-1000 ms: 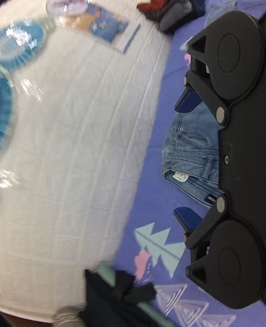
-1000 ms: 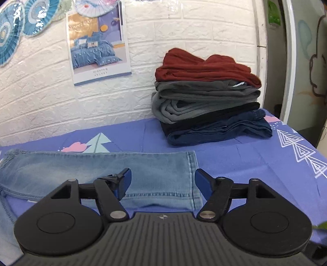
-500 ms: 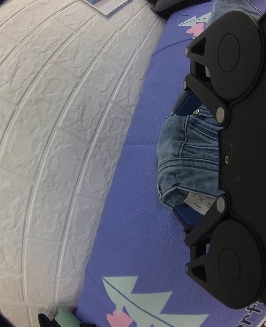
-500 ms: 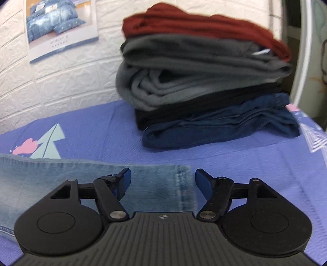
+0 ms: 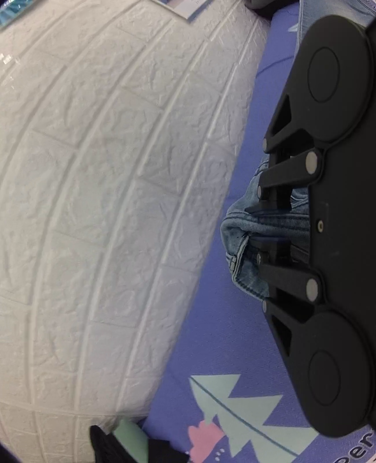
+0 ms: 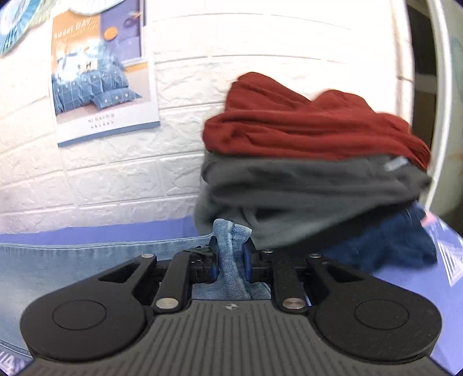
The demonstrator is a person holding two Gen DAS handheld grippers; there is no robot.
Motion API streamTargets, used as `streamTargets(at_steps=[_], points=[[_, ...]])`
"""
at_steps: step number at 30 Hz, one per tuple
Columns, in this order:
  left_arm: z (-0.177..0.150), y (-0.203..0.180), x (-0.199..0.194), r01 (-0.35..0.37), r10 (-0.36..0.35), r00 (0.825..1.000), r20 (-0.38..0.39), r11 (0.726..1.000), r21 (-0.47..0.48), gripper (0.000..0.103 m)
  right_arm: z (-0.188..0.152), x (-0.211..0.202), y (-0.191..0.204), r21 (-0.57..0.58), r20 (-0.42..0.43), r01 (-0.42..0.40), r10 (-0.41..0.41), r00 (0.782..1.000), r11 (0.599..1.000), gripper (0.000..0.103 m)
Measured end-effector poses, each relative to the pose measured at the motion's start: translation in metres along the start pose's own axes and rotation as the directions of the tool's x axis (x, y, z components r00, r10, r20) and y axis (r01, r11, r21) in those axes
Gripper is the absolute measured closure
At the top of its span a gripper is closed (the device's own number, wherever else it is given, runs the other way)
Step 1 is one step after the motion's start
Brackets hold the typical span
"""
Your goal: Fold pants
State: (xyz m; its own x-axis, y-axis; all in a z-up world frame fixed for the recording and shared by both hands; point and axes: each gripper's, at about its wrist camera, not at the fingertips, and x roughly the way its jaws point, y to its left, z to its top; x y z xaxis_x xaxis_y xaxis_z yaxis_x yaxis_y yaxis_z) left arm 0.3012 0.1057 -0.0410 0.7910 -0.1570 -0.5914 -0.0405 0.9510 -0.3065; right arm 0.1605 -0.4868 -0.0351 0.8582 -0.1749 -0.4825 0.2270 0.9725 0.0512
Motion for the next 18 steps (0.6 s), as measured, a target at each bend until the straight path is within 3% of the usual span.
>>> streamTargets(at_steps=[2, 6, 11, 12, 13, 14, 15, 16, 18], points=[[-0.008, 0.006, 0.018, -0.006, 0.005, 0.999, -0.034, 1.0, -0.029, 0.101, -0.008, 0.02, 0.004, -0.012, -0.048, 0.019, -0.02, 0.999, 1.0, 0.076], [-0.015, 0.009, 0.026, 0.001, -0.003, 0.999, -0.04, 0.999, -0.033, 0.095, -0.021, 0.029, 0.002, -0.025, -0.024, 0.024, -0.024, 0.999, 0.999, 0.076], [-0.006, 0.012, 0.024, 0.032, -0.037, 0.997, -0.07, 0.997, -0.074, 0.071, -0.023, 0.03, 0.002, -0.044, -0.022, 0.032, -0.033, 0.999, 0.999, 0.073], [-0.003, 0.013, 0.021, 0.028, -0.035, 0.996, -0.08, 0.996, -0.085, 0.053, -0.021, 0.028, 0.001, -0.036, -0.027, 0.03, -0.031, 0.999, 0.999, 0.065], [-0.001, 0.014, 0.016, 0.024, -0.032, 0.995, -0.089, 0.995, -0.094, 0.046, -0.019, 0.023, 0.0, -0.026, -0.028, 0.036, -0.037, 0.999, 0.999, 0.061], [0.001, 0.015, 0.009, 0.024, -0.033, 0.995, -0.094, 0.995, -0.095, 0.017, -0.017, 0.017, -0.001, -0.01, -0.018, 0.051, -0.051, 0.999, 0.999, 0.045], [0.003, 0.016, 0.001, 0.002, -0.01, 0.995, -0.096, 0.996, -0.087, 0.0, -0.016, 0.005, 0.0, 0.002, 0.011, 0.062, -0.062, 0.998, 0.998, 0.036], [0.005, 0.017, -0.009, -0.007, 0.001, 0.997, -0.082, 0.998, -0.069, 0.0, -0.014, -0.008, 0.001, 0.002, 0.045, 0.043, -0.043, 0.998, 0.999, 0.034], [0.01, 0.013, -0.027, 0.042, -0.042, 0.998, -0.05, 0.999, -0.014, 0.0, -0.008, -0.027, 0.006, -0.013, 0.069, -0.044, 0.045, 0.997, 0.999, 0.022]])
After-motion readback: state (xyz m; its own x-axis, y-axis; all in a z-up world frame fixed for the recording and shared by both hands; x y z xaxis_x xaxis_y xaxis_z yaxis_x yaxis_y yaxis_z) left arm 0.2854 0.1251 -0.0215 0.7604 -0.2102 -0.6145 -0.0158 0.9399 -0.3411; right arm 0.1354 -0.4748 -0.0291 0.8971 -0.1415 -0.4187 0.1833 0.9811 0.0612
